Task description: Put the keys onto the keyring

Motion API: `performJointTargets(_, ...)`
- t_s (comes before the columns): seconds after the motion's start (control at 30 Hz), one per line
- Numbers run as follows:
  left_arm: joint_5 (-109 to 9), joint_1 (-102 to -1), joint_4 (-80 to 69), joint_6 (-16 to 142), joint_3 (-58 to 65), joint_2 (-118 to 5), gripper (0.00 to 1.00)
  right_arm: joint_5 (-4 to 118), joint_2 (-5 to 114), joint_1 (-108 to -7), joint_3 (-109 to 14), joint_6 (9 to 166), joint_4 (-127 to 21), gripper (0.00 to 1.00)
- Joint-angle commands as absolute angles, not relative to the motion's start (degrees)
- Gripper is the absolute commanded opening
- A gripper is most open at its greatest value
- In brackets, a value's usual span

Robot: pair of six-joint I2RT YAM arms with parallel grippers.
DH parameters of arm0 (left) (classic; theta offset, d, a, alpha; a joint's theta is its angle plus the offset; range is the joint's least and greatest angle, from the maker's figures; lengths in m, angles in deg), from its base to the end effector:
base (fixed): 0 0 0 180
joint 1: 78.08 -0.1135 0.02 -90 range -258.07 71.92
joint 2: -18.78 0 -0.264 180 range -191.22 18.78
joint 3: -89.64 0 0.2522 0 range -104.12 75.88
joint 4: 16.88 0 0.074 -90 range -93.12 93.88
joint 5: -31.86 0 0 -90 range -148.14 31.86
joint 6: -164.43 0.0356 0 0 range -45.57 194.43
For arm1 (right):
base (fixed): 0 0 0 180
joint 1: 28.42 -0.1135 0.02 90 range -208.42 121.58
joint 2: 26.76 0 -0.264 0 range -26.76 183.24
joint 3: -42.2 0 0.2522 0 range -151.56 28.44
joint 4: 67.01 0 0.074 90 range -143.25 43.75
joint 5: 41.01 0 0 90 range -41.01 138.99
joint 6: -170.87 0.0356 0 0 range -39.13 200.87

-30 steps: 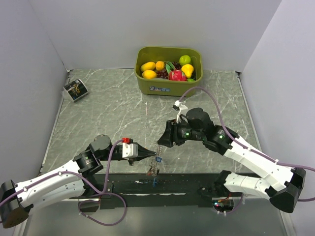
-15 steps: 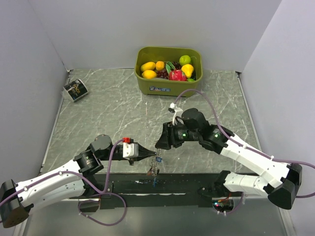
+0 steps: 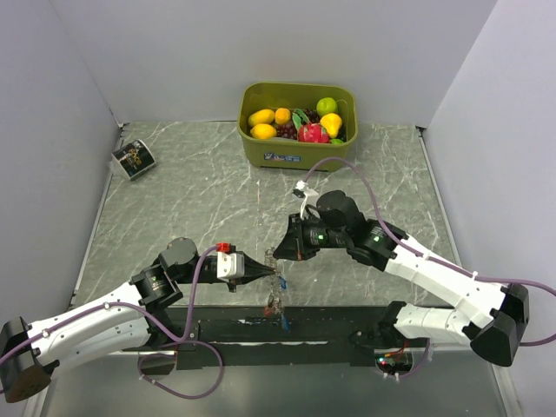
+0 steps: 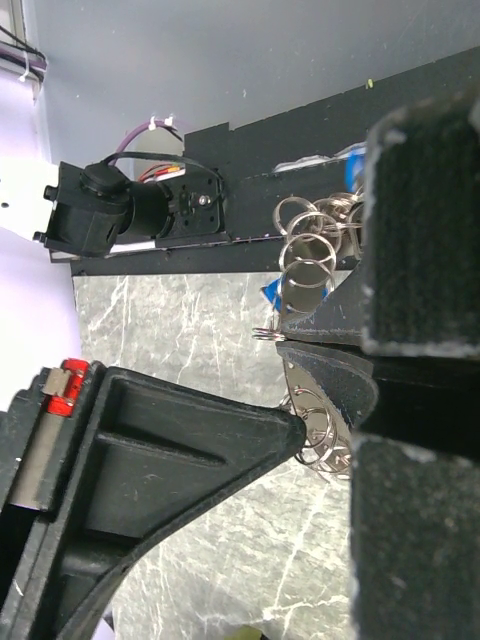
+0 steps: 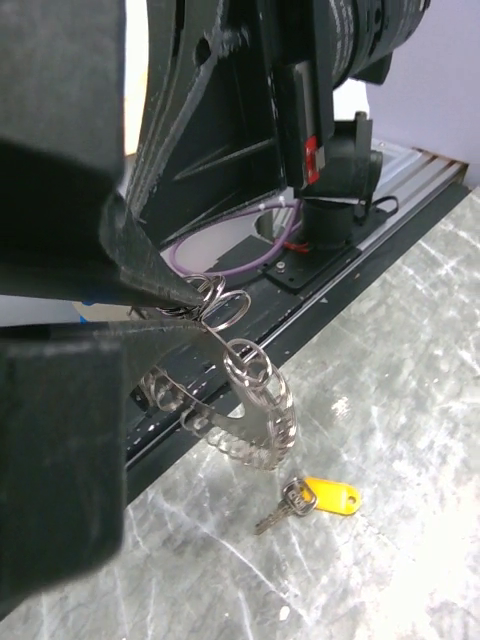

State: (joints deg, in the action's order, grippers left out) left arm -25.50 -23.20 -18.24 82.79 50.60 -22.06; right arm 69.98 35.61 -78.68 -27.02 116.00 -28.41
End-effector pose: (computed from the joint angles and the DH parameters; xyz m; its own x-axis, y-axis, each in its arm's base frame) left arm 0.0857 -0.1553 0.2774 0.1409 0.0125 -0.9899 0.9891 0.0419 0.1413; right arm 0.1431 0.1921 0.3210 -0.8003 -0.1222 -0.5870 -0.5528 0.5294 0.6435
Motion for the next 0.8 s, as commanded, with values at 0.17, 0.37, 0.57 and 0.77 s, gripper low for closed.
performJointTargets(0.17,-26.0,-23.0,-22.5,83.4,50.8,-20.7,0.01,69.6,31.7,-79.1,-24.2,116.2,-36.2,0.0)
performJointTargets(0.37,-26.5,-23.0,-22.3,83.0,51.2,-20.1,0.01,69.6,30.4,-79.0,-21.5,116.0,-40.2,0.0)
performJointTargets(0.57,-27.9,-23.0,-21.6,83.0,51.4,-19.7,0.01,70.0,28.4,-79.0,-19.6,116.0,-42.9,0.0)
performJointTargets(0.77,-29.5,-23.0,-21.5,81.1,51.3,-19.5,0.28,69.7,25.8,-79.0,-17.6,115.8,-45.8,0.0)
